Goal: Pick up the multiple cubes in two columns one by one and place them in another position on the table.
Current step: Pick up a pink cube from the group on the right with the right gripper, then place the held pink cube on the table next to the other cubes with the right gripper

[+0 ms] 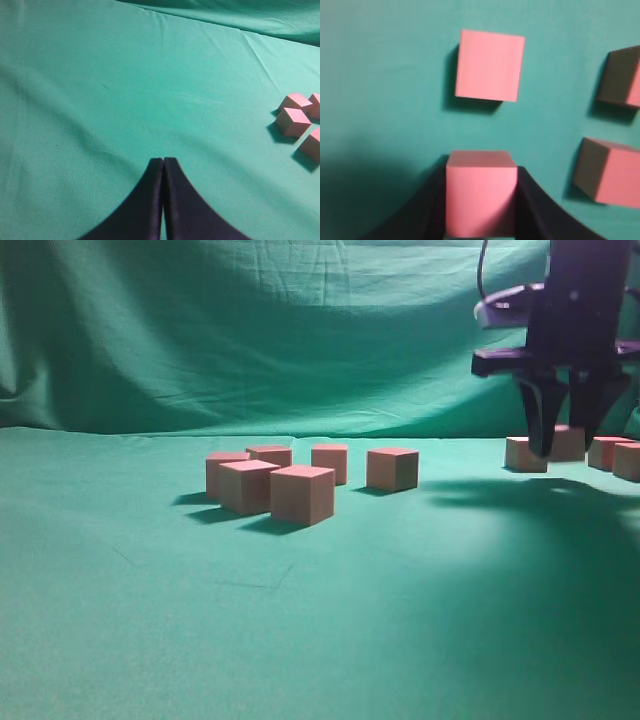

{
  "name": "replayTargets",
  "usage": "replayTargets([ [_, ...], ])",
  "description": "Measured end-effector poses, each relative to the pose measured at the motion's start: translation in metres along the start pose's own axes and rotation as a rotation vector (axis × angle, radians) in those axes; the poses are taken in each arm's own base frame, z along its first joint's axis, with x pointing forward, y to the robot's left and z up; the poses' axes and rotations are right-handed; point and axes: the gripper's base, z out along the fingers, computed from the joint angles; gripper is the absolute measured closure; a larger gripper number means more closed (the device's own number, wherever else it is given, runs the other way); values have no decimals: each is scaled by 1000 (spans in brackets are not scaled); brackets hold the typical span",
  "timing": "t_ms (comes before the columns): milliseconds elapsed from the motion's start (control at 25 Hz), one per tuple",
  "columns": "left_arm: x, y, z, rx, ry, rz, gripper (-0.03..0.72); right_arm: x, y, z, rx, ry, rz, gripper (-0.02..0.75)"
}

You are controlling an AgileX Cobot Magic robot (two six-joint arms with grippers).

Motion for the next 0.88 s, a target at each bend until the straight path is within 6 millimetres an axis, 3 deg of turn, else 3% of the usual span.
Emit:
replayTargets([
  [240,0,0,0,0,0,0,688,-9,1,-75,-78,24,71,468],
  [440,0,0,0,0,0,0,688,5,6,-130,-162,-23,87,468],
  [560,0,0,0,0,0,0,688,23,19,-149,-174,-32,45,468],
  [680,0,0,0,0,0,0,688,47,45,-156,-191,-6,-35,468],
  [880,0,0,0,0,0,0,688,93,109,-143,-216,86,-272,468],
])
